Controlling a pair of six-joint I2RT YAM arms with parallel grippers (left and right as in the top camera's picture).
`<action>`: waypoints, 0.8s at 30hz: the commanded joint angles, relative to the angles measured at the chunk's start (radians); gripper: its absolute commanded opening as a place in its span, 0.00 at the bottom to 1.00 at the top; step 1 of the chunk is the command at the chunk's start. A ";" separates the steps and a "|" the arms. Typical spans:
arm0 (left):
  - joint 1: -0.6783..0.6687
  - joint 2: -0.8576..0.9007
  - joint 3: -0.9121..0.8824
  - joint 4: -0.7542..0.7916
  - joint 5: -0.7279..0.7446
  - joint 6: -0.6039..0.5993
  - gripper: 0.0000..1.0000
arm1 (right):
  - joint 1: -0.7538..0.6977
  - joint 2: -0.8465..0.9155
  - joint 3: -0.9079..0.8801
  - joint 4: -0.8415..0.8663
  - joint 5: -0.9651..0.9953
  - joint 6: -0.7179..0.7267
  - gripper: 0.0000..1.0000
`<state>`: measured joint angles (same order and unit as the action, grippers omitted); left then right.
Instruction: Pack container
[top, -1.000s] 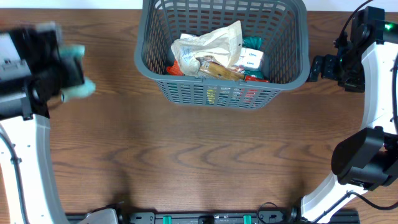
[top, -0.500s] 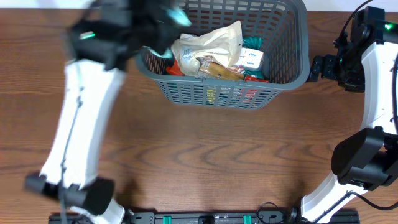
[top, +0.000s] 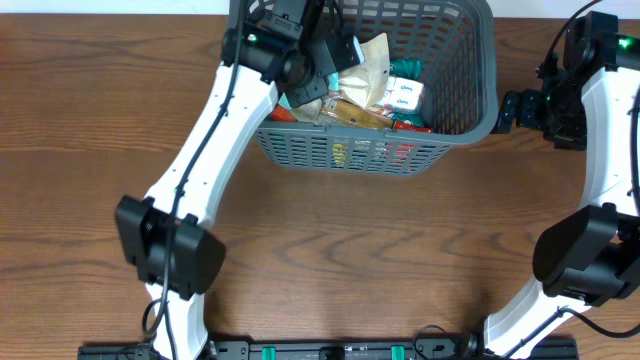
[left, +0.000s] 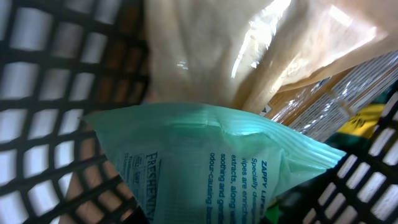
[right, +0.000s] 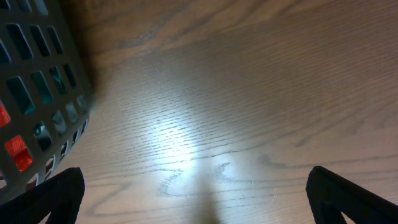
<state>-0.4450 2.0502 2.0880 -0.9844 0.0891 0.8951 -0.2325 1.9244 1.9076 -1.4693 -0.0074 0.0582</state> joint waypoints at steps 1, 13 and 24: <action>0.003 0.040 0.017 -0.003 -0.015 0.084 0.22 | -0.003 0.013 0.000 -0.002 0.005 -0.015 0.99; 0.003 0.040 0.014 -0.040 -0.039 0.064 0.88 | -0.003 0.013 0.000 0.012 0.002 -0.015 0.99; 0.043 -0.149 0.014 0.034 -0.167 -0.136 0.98 | -0.002 0.013 0.055 0.209 0.077 -0.015 0.99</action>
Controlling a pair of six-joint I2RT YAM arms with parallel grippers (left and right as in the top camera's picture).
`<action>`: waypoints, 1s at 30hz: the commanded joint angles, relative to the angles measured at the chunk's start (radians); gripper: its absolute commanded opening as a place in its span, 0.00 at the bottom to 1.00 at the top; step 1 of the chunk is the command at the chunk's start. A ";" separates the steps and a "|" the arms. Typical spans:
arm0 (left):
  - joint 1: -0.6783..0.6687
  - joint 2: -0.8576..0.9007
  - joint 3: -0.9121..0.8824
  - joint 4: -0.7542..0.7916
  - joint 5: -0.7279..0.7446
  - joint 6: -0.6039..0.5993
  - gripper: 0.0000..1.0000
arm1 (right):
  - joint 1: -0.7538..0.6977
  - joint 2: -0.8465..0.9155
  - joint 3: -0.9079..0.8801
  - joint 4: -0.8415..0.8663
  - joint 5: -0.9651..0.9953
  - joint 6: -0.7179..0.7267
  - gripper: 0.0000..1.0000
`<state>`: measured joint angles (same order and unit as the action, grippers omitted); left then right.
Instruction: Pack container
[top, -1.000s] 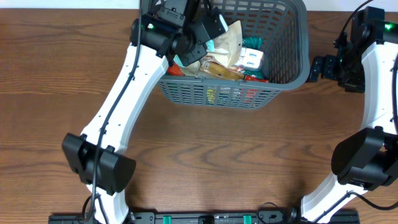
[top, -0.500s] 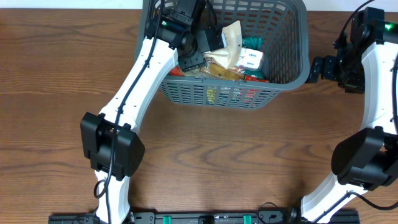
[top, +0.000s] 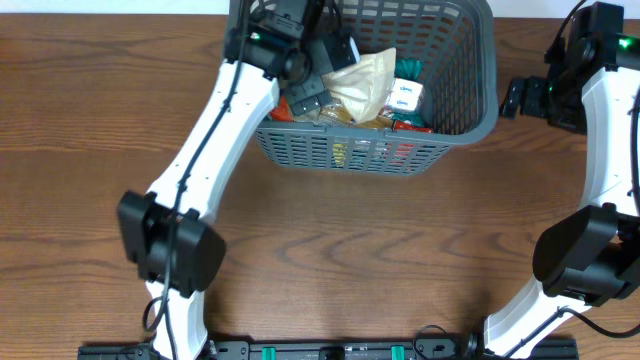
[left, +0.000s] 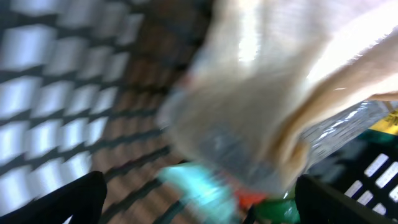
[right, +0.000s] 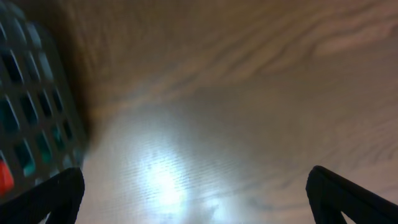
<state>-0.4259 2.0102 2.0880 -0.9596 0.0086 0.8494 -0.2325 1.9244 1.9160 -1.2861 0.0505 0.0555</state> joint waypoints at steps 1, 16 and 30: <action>0.035 -0.134 0.014 0.013 -0.119 -0.130 0.98 | -0.002 0.013 0.072 0.051 0.006 -0.012 0.99; 0.355 -0.387 0.001 -0.163 -0.126 -0.643 0.99 | 0.058 -0.004 0.516 -0.008 -0.039 -0.066 0.99; 0.363 -0.691 -0.380 -0.084 -0.094 -0.653 0.99 | 0.137 -0.159 0.512 -0.200 0.072 0.063 0.99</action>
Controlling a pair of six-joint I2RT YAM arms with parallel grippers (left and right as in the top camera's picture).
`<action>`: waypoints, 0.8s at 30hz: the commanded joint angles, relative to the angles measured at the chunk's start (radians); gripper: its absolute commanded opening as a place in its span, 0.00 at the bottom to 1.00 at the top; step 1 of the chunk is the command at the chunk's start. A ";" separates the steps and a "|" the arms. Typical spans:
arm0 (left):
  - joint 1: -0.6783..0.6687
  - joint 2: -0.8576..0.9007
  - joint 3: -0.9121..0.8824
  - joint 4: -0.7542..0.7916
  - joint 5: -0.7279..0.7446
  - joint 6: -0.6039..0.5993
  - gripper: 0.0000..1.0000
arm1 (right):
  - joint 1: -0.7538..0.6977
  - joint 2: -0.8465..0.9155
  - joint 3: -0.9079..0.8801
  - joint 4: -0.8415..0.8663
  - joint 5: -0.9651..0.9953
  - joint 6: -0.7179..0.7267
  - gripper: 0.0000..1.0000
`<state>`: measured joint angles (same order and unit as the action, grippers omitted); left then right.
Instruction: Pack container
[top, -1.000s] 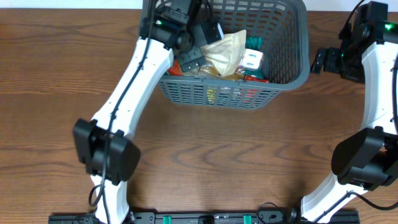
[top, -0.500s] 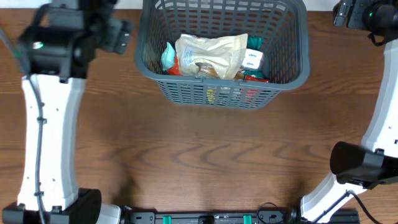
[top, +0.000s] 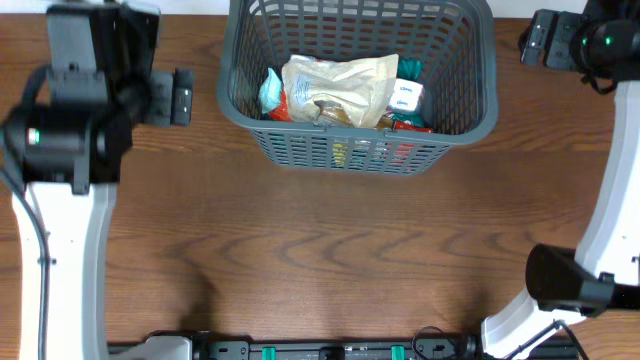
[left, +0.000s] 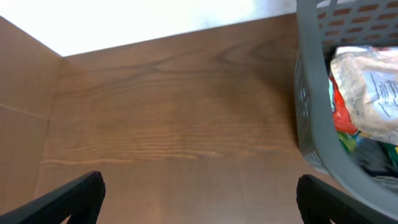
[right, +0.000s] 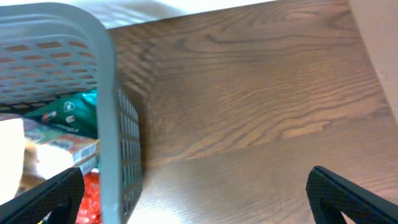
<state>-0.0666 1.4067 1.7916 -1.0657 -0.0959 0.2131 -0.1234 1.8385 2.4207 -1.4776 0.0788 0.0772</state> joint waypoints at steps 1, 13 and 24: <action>0.003 -0.128 -0.136 0.043 0.015 -0.016 0.99 | 0.037 -0.093 0.001 -0.013 0.056 0.042 0.99; -0.002 -0.574 -0.674 0.257 0.063 -0.005 0.99 | 0.181 -0.474 -0.573 0.168 0.132 0.111 0.99; -0.022 -0.966 -1.056 0.379 0.063 0.028 0.99 | 0.276 -0.996 -1.324 0.461 0.134 0.127 0.99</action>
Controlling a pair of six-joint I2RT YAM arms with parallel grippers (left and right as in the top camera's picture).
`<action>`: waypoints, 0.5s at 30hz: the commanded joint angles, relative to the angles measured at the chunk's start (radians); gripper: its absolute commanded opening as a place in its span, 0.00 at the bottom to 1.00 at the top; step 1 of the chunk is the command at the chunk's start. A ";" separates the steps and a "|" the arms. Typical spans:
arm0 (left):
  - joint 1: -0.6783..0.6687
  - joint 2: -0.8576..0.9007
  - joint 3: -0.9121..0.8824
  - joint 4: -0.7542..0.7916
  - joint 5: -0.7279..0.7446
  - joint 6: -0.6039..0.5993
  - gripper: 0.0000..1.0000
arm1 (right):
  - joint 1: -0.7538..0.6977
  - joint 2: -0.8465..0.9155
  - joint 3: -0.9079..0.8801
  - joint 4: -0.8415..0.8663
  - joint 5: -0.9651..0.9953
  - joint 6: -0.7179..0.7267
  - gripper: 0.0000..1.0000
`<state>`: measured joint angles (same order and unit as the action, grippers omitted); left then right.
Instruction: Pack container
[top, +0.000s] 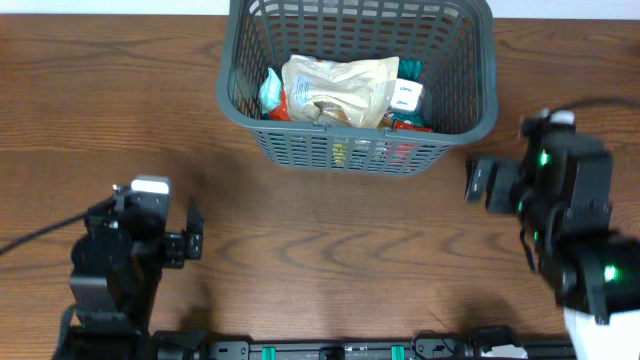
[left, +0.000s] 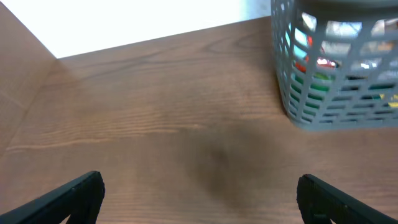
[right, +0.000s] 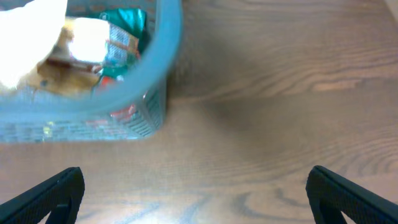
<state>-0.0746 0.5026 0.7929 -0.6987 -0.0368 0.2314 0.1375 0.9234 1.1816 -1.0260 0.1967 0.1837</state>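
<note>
The grey plastic basket (top: 360, 152) stands at the back middle of the wooden table. In it lie a beige crinkled bag (top: 340, 82), a teal packet (top: 268, 90), a white and teal pack (top: 407, 95) and red wrappers. My left gripper (top: 193, 240) is low at the front left, open and empty, well away from the basket (left: 336, 93). My right gripper (top: 478, 185) is at the right, just below the basket's right corner, also open and empty. The basket's wall (right: 124, 118) fills the upper left of the right wrist view.
Bare brown table (top: 330, 260) stretches between the two arms in front of the basket. A white surface lies beyond the table's back edge (left: 155, 34). Nothing else stands on the table.
Both arms have left the back corners beside the basket. The left gripper is now at the front left, the right one below the basket's right corner. Both stay open; the basket's contents are unchanged.
My left gripper was inside the basket with the teal packet close before its camera, while the right one hung beside the basket's right wall. Then the left fingers stood open over the packet and bag. Then both grippers were outside at the back corners, and now nearer the front.
</note>
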 joint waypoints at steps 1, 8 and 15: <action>-0.019 -0.084 -0.076 0.012 0.003 0.010 0.99 | 0.014 -0.117 -0.122 0.009 0.016 0.021 0.99; -0.023 -0.118 -0.108 0.004 0.003 0.010 0.99 | 0.014 -0.237 -0.264 -0.023 0.013 0.022 0.99; -0.023 -0.117 -0.108 0.004 0.003 0.010 0.99 | 0.014 -0.235 -0.302 -0.095 0.013 0.022 0.99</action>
<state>-0.0937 0.3878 0.6884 -0.6983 -0.0330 0.2359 0.1436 0.6918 0.8879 -1.1110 0.1989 0.1875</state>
